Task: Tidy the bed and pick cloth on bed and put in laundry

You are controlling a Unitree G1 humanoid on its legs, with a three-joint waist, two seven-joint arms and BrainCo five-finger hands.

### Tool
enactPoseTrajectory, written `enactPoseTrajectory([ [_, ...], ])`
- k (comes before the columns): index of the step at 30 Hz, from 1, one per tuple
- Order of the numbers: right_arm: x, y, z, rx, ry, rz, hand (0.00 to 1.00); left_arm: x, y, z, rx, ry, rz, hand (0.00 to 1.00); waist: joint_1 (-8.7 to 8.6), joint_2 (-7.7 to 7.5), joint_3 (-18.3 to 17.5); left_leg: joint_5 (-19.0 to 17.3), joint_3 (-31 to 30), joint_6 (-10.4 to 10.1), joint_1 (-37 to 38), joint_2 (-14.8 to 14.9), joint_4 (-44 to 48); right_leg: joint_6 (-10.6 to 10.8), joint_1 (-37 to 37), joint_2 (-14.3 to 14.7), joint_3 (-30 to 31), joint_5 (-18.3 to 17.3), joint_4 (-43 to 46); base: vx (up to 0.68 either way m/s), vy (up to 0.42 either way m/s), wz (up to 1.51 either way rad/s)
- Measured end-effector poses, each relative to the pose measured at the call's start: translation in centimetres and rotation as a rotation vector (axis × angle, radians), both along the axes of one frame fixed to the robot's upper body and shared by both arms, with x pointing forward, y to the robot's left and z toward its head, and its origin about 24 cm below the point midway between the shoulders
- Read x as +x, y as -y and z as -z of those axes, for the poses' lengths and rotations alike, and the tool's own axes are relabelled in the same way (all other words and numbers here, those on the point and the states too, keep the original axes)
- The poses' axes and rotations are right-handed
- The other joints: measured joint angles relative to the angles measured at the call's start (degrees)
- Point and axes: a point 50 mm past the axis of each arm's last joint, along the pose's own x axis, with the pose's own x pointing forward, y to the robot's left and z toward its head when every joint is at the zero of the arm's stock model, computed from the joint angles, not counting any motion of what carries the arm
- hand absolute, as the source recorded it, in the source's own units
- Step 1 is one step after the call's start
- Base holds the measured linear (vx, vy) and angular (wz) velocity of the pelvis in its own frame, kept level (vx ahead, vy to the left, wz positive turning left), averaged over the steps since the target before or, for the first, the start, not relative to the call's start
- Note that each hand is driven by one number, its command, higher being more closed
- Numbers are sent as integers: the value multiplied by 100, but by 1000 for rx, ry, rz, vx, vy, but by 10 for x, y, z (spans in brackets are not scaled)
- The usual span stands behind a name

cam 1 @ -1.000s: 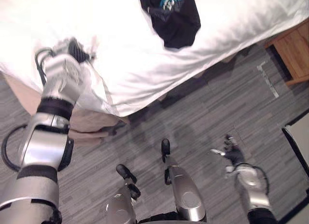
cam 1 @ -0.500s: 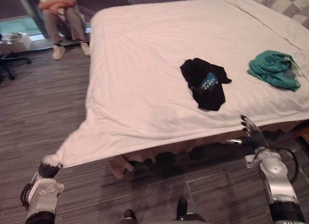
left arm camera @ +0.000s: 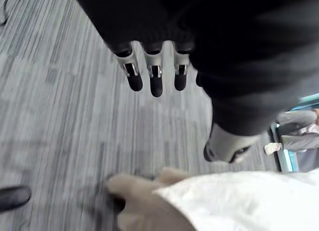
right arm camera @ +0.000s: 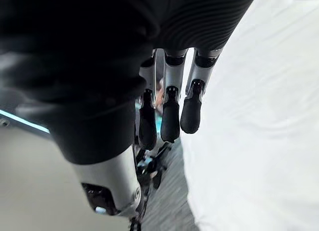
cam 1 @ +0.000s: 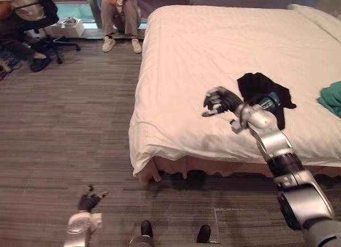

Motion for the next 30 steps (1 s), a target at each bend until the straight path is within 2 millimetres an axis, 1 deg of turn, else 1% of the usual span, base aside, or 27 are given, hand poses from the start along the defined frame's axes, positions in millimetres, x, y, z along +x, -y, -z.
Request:
enactPoseTrajectory([
  [1,2,-5,-6,-5,7,-5,100,8,7,-5,-25,39,6,0,2,84,237,64,-87,18,-114,-24,-1,-17,-66,-4,-76,24,1,-86,21,27],
  [2,2,-7,-8,-12,12,-7,100,12,9,-8,-35,61,7,0,16,115,359,92,-113,19,-158,-26,-2,-26,-93,-4,-104,41,1,-64,20,23],
  [4,3,-17,-21,-18,33,-12,100,27,21,-20,-74,141,31,0,34,199,828,202,-219,46,-389,-29,-1,-60,-275,-12,-199,87,43,-59,16,22],
  [5,4,-18,-27,-13,46,-5,100,33,27,-25,-90,167,53,0,34,235,975,243,-259,53,-478,-36,-1,-67,-354,-25,-239,92,79,-35,14,22],
  [6,4,-19,-30,-11,50,0,100,36,31,-27,-99,180,65,0,42,252,1026,277,-276,58,-544,-43,0,-71,-412,-33,-252,98,92,-21,18,20],
  [7,4,-20,-33,-8,49,6,100,40,40,-31,-123,197,91,0,56,293,1070,306,-326,74,-698,-64,-1,-67,-534,-51,-302,112,92,-10,34,25],
  [8,4,-23,-32,3,41,13,100,44,54,-33,-158,206,129,0,71,387,1114,326,-402,97,-868,-94,-1,-59,-656,-82,-377,120,97,5,35,27],
  [9,5,-24,-32,1,40,20,100,45,59,-33,-170,208,139,0,88,439,1140,332,-418,104,-919,-106,-1,-53,-695,-95,-398,124,97,7,40,23],
  [11,5,-25,-27,6,10,30,100,50,79,-35,-232,209,178,0,199,670,1231,358,-470,139,-1127,-157,0,-31,-876,-153,-446,139,108,8,39,15],
  [12,6,-25,-26,6,-1,34,100,51,84,-36,-250,209,187,0,235,741,1259,369,-484,149,-1193,-170,0,-25,-937,-168,-460,143,113,7,28,17],
  [13,6,-28,-20,-1,-30,34,100,54,91,-39,-273,215,196,0,297,865,1284,396,-523,169,-1377,-178,1,-17,-1100,-194,-500,148,135,5,7,19],
  [14,6,-27,-11,-6,-64,42,100,56,97,-41,-280,214,205,0,358,952,1294,419,-558,184,-1510,-185,2,-15,-1211,-209,-541,149,144,7,2,17],
  [15,7,-27,-3,-1,-97,50,100,57,98,-41,-287,211,207,0,412,966,1285,429,-559,179,-1586,-188,2,-15,-1290,-215,-546,150,146,23,4,11],
  [16,9,-24,14,2,-170,73,100,59,101,-42,-284,209,209,0,502,971,1282,440,-565,172,-1693,-205,11,-14,-1389,-226,-557,149,156,26,9,5],
  [17,11,-21,24,-8,-201,92,100,59,103,-42,-287,208,213,0,547,979,1276,443,-581,170,-1745,-223,27,-11,-1423,-233,-573,146,155,38,21,13],
  [18,14,-10,48,-33,-284,150,100,60,109,-42,-300,202,230,0,640,989,1270,443,-657,169,-1856,-258,96,4,-1480,-271,-611,132,158,38,27,21],
  [19,16,-1,62,-41,-334,193,100,60,113,-41,-307,195,245,0,676,1025,1244,444,-738,169,-1917,-277,117,18,-1501,-295,-662,121,158,36,36,27],
  [20,19,13,77,-52,-396,258,100,60,118,-40,-314,186,263,0,708,1060,1220,444,-771,169,-1972,-286,112,37,-1543,-328,-697,106,174,24,60,25],
  [21,21,36,94,-74,-477,337,100,59,123,-38,-323,177,281,0,800,1124,1176,444,-799,169,-2055,-333,123,58,-1615,-382,-718,110,197,9,51,17],
  [22,22,48,101,-87,-510,371,100,59,124,-37,-327,174,285,0,837,1145,1161,444,-804,169,-2066,-352,121,66,-1639,-408,-715,111,207,6,65,6],
  [23,21,66,110,-110,-554,424,100,58,125,-36,-327,171,290,0,905,1177,1138,444,-801,169,-2079,-380,123,76,-1673,-446,-694,117,232,9,67,5],
  [24,17,90,122,-146,-616,490,100,56,126,-33,-324,163,294,0,965,1260,1078,444,-838,169,-2101,-431,129,116,-1679,-505,-711,106,266,12,88,12],
  [25,11,113,132,-174,-661,555,100,54,125,-30,-321,156,290,0,988,1332,1025,443,-874,169,-2101,-479,138,148,-1672,-562,-730,82,309,14,101,17],
  [27,6,135,135,-181,-682,588,100,51,121,-25,-318,149,278,0,986,1370,997,440,-873,167,-2086,-543,177,174,-1664,-651,-725,61,364,13,97,5],
  [28,3,144,133,-184,-672,565,100,49,116,-21,-323,145,265,0,954,1370,997,430,-871,167,-1984,-583,175,190,-1615,-714,-711,47,413,8,85,-7],
  [29,2,145,134,-186,-670,550,100,47,115,-20,-325,144,261,0,935,1369,997,403,-872,172,-1912,-592,172,193,-1558,-726,-708,39,417,7,78,-18],
  [30,1,141,137,-208,-661,493,100,44,109,-17,-334,146,251,0,882,1367,998,281,-873,229,-1723,-585,174,202,-1400,-722,-687,9,441,4,50,-12],
])
